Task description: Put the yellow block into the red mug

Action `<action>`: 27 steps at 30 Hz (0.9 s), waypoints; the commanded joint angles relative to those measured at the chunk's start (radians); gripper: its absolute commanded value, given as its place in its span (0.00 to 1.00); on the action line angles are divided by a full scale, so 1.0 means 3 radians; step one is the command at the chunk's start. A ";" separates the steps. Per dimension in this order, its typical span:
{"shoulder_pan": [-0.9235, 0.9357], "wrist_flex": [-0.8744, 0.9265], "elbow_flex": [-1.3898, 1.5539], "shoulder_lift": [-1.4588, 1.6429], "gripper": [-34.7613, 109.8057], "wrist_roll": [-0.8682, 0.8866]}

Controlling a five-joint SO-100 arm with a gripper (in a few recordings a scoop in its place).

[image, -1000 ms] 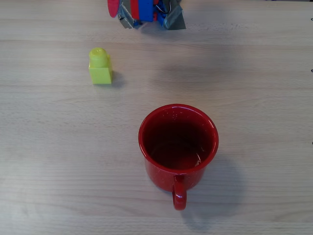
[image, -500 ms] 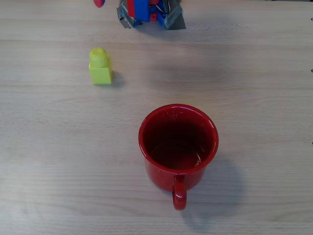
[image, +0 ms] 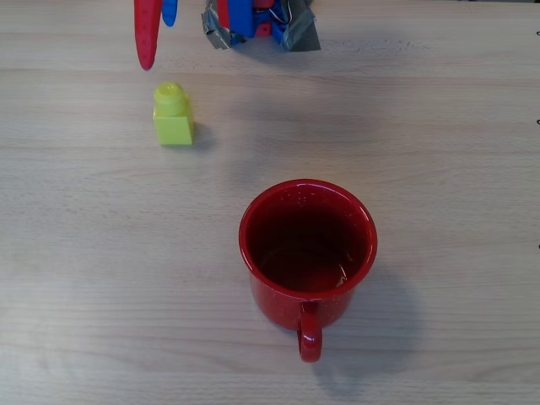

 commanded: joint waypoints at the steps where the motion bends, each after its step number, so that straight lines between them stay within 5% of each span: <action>1: 0.0072 -0.0087 0.0005 0.0005 0.59 -0.0143; 27: -0.0102 -0.1319 0.0706 -0.0629 0.59 -0.0061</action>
